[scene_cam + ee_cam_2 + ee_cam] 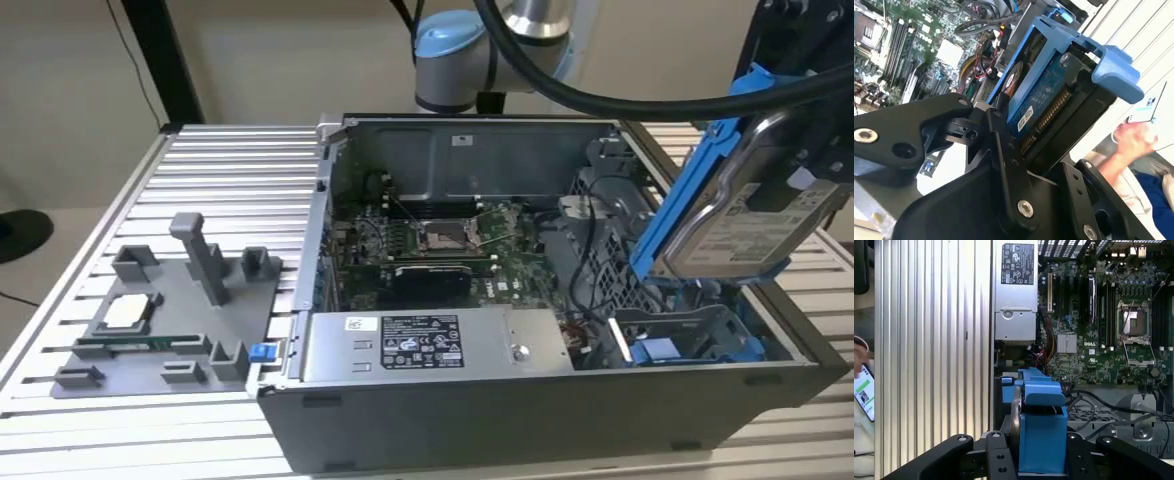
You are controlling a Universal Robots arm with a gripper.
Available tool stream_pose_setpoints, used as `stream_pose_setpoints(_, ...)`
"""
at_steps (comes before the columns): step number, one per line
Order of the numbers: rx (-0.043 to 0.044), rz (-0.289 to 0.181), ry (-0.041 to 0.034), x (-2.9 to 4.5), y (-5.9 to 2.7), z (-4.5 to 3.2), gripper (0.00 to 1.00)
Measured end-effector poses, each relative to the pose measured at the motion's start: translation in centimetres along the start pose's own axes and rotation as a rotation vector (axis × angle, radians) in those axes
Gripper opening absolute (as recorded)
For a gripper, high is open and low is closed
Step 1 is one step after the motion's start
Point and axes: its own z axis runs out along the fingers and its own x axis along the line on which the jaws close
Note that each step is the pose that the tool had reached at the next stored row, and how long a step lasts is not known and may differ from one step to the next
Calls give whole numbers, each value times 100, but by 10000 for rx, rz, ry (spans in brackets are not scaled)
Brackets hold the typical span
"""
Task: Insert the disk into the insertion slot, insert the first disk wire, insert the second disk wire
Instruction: 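Insert the disk into the insertion slot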
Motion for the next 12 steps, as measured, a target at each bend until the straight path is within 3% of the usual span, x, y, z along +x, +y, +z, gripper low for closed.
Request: stream_pose_setpoints(12, 0, 0, -2, 29, -7, 20, 0)
